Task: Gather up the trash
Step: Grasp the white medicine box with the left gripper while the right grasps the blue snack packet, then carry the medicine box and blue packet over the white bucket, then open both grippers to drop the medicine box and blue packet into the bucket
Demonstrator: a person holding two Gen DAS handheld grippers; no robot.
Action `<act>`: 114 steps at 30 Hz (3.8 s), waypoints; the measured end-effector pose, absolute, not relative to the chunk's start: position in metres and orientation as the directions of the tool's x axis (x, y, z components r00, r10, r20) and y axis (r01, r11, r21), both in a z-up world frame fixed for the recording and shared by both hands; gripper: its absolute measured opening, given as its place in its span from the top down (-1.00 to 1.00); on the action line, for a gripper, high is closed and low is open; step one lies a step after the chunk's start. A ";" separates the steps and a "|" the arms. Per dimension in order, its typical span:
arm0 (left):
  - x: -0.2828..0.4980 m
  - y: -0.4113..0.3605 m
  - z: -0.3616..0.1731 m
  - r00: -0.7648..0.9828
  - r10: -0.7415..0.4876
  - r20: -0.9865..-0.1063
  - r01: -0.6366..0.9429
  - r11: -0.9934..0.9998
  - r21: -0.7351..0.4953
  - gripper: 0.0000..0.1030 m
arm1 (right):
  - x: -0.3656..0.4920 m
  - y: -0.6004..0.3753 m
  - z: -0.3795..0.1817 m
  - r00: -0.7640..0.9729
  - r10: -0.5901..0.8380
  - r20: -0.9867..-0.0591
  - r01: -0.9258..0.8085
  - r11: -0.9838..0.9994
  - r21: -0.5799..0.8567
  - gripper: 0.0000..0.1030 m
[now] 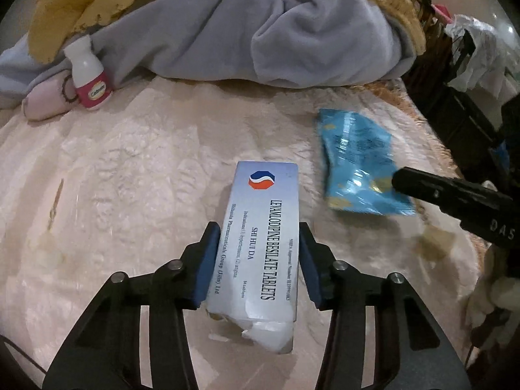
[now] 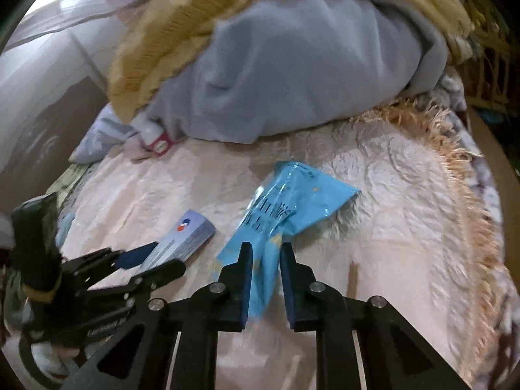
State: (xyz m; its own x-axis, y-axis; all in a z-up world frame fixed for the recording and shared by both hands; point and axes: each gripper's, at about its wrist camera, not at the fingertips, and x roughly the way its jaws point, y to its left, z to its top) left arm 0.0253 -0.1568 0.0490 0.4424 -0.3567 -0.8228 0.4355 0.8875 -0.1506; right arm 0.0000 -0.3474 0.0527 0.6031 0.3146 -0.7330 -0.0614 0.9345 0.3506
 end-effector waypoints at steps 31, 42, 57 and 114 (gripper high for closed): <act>-0.013 -0.142 0.055 0.464 -0.369 -0.805 0.394 0.900 -0.186 0.13 | 0.023 -0.357 0.047 0.602 0.310 -0.736 -0.017 0.927 0.375 0.38; -0.066 -0.179 0.081 0.476 -0.402 -0.782 0.467 0.869 -0.163 0.13 | -0.111 -0.379 0.079 0.614 0.315 -0.723 -0.091 0.939 0.332 0.38; -0.132 -0.261 0.115 0.460 -0.462 -0.758 0.612 0.784 -0.106 0.13 | -0.223 -0.444 0.104 0.680 0.206 -0.704 0.012 0.956 0.292 0.38; -0.193 -0.510 0.121 0.248 -0.635 -0.731 0.820 0.539 -0.191 -0.20 | -0.334 -0.659 0.088 0.664 -0.225 -0.713 0.532 0.813 0.238 -0.09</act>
State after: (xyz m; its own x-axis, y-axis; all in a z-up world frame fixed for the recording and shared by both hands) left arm -0.1930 -0.5099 0.1208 0.2476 -0.6355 -0.7313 0.8203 0.5392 -0.1907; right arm -0.3345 -0.6588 0.0881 0.6636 -0.2255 -0.7133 0.5318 0.8128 0.2378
